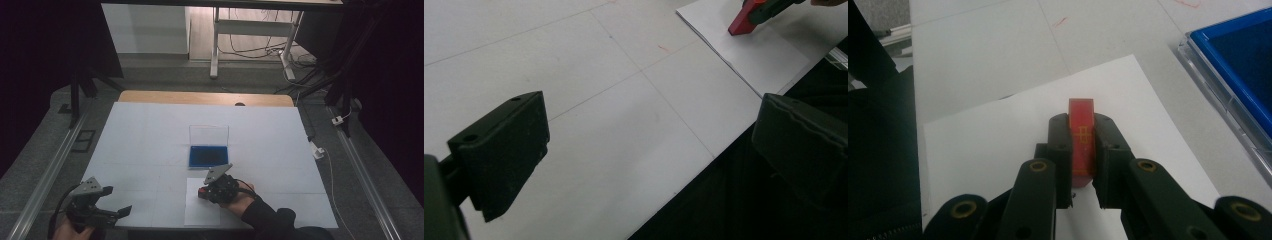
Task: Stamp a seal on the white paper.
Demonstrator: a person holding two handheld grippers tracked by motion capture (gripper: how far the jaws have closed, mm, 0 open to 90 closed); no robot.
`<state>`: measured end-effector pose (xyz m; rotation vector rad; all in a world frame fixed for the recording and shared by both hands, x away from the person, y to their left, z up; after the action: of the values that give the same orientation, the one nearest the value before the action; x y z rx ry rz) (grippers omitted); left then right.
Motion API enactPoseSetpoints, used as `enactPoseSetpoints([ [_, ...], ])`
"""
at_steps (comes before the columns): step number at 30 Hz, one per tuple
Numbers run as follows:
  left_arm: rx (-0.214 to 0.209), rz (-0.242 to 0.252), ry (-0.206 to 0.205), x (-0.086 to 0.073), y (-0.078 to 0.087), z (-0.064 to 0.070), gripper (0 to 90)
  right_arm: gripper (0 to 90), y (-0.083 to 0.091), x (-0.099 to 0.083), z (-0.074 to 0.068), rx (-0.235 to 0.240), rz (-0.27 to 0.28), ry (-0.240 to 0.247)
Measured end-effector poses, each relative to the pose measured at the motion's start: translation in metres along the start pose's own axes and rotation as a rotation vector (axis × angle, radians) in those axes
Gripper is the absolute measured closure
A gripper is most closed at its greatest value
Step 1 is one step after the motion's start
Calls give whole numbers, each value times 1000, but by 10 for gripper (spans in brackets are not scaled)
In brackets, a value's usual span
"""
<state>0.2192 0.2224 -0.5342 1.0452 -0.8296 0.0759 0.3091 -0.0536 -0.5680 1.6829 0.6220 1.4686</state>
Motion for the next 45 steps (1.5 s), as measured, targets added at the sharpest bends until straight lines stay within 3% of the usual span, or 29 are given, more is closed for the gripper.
enactPoseSetpoints([
  [7,-4,5,3,0,1,0,24,804,2,3,0,15,25,-29],
  [21,-5,7,3,0,1,0,25,804,23,14,1,13,94,-42],
  [45,-4,10,4,0,1,0,26,804,47,17,4,2,133,-74],
])
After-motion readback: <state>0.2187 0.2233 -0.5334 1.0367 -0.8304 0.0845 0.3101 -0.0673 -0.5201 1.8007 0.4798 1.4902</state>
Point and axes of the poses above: each handheld gripper's, and its own axes: y roughly backward along the jaws, x roughly out of its top, z roughly to its right, the point moved 8 cm from there along -y, roughly forward along the jaws, and after that the axes turned 4 degrees about -z, right-handed, at the moved point
